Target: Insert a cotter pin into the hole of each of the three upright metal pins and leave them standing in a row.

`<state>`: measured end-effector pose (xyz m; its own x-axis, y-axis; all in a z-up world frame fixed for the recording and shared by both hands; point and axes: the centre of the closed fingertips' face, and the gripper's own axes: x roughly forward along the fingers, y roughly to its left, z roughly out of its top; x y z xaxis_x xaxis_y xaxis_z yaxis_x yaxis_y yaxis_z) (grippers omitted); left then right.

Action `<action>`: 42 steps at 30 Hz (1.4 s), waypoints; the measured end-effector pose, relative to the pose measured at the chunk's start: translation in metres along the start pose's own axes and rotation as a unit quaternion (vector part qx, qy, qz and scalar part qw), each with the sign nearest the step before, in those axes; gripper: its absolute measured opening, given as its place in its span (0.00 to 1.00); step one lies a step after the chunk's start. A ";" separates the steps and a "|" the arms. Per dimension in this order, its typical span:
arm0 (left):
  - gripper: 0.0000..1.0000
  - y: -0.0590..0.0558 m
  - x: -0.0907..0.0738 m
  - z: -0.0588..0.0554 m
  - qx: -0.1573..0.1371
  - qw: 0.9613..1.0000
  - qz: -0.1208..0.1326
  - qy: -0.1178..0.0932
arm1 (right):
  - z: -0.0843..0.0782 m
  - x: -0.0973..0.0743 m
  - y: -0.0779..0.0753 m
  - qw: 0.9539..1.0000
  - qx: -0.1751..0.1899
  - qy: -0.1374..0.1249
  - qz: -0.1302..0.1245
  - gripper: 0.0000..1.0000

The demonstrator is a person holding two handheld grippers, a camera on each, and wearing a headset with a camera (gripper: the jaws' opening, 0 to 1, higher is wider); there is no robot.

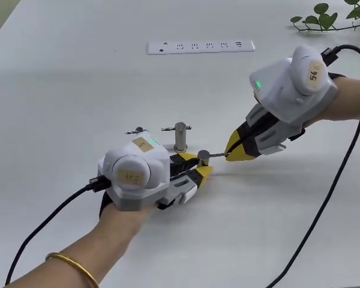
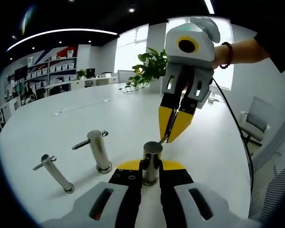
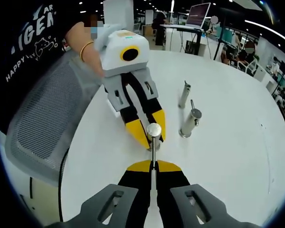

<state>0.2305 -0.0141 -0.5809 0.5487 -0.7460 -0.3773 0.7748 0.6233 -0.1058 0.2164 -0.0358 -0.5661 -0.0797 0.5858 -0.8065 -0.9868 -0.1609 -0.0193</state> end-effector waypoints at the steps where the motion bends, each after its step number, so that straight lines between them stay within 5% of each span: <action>1: 0.10 0.000 0.000 0.000 -0.003 1.000 0.000 -0.001 | 0.002 0.001 0.000 1.000 -0.001 -0.002 0.000 0.00; 27: 0.11 0.001 -0.001 -0.003 -0.052 0.998 0.018 -0.018 | 0.012 0.013 -0.003 0.999 0.037 -0.003 -0.009 0.00; 31: 0.11 0.001 0.000 -0.003 -0.059 0.998 0.016 -0.017 | 0.008 0.011 -0.003 0.999 0.040 0.006 -0.016 0.13; 42: 0.11 0.001 0.000 -0.003 -0.060 0.998 0.013 -0.016 | 0.010 0.003 0.001 0.999 0.047 -0.005 -0.017 0.00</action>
<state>0.2305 -0.0127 -0.5841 0.5795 -0.7351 -0.3519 0.7181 0.6647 -0.2062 0.2142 -0.0264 -0.5629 -0.0466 0.5981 -0.8000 -0.9978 -0.0658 0.0090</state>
